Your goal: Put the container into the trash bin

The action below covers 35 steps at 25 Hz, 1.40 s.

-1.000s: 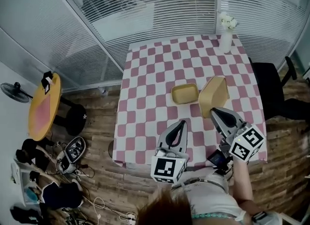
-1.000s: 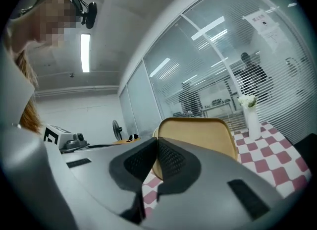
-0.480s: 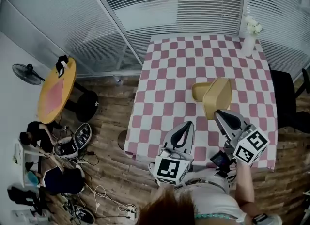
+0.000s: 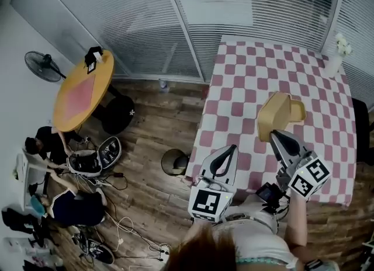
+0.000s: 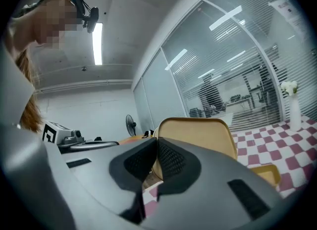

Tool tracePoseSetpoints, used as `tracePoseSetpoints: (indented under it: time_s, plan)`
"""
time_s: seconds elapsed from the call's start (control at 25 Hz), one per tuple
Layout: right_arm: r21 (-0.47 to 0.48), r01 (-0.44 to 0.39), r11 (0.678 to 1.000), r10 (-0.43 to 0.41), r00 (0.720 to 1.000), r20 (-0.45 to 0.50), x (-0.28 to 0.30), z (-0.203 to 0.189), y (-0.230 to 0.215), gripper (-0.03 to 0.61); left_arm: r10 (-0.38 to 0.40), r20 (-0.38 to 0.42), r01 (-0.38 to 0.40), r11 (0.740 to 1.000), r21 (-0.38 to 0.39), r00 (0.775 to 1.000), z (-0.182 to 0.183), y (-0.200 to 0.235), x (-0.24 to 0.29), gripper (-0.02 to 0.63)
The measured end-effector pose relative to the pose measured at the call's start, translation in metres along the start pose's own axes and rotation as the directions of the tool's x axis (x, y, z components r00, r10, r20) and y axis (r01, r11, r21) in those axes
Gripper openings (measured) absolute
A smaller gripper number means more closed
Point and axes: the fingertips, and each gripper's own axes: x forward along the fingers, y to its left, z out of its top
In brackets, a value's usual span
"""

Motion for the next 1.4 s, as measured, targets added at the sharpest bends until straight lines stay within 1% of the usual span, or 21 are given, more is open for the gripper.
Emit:
tracePoseSetpoints:
  time_s: [0.12, 0.28, 0.4, 0.48, 0.6, 0.72, 0.8, 0.92, 1.08, 1.16, 1.24, 1.4]
  plan:
    - [-0.001, -0.039, 0.999, 0.039, 0.999, -0.007, 0.047, -0.016, 0.045, 0.001, 0.057, 0.006, -0.057, 0.998, 0.009, 0.998, -0.008, 0.059, -0.04, 0.006]
    - [-0.005, -0.111, 0.994, 0.111, 0.994, -0.018, 0.104, -0.036, 0.116, 0.0, 0.11, -0.014, -0.11, 0.994, -0.003, 0.994, -0.014, 0.121, -0.096, 0.006]
    - [-0.004, -0.179, 0.984, 0.179, 0.983, -0.032, 0.14, -0.045, 0.162, 0.0, 0.158, -0.013, -0.158, 0.987, -0.005, 0.987, -0.013, 0.157, -0.13, 0.006]
    - [-0.006, -0.235, 0.972, 0.235, 0.971, -0.044, 0.158, -0.052, 0.191, 0.0, 0.21, -0.01, -0.21, 0.978, -0.002, 0.978, -0.014, 0.174, -0.152, 0.006]
    - [-0.005, -0.33, 0.944, 0.329, 0.942, -0.067, 0.184, -0.062, 0.224, 0.0, 0.297, 0.0, -0.297, 0.955, -0.016, 0.955, -0.019, 0.199, -0.179, 0.006]
    - [0.002, -0.417, 0.909, 0.415, 0.903, -0.107, 0.209, -0.067, 0.246, 0.0, 0.375, 0.006, -0.374, 0.925, -0.064, 0.927, -0.022, 0.218, -0.194, 0.006]
    - [0.006, -0.472, 0.882, 0.468, 0.873, -0.136, 0.217, -0.074, 0.26, 0.0, 0.428, 0.011, -0.425, 0.901, -0.086, 0.904, -0.025, 0.223, -0.205, 0.006]
    - [0.014, -0.549, 0.835, 0.543, 0.821, -0.18, 0.22, -0.088, 0.28, 0.0, 0.499, 0.017, -0.495, 0.863, -0.098, 0.866, -0.029, 0.225, -0.221, 0.006]
    - [0.027, -0.619, 0.785, 0.609, 0.761, -0.224, 0.23, -0.1, 0.305, 0.0, 0.556, 0.017, -0.551, 0.827, -0.109, 0.831, -0.028, 0.235, -0.237, 0.006]
    - [0.027, -0.641, 0.767, 0.628, 0.741, -0.238, 0.238, -0.107, 0.315, 0.0, 0.58, 0.01, -0.575, 0.81, -0.114, 0.815, -0.031, 0.244, -0.244, 0.006]
    - [0.03, -0.654, 0.756, 0.64, 0.727, -0.248, 0.244, -0.114, 0.325, 0.001, 0.597, 0.003, -0.593, 0.797, -0.114, 0.802, -0.035, 0.253, -0.253, 0.006]
    - [0.039, -0.67, 0.741, 0.655, 0.709, -0.263, 0.26, -0.128, 0.34, 0.0, 0.622, -0.014, -0.619, 0.776, -0.119, 0.783, -0.044, 0.269, -0.266, 0.006]
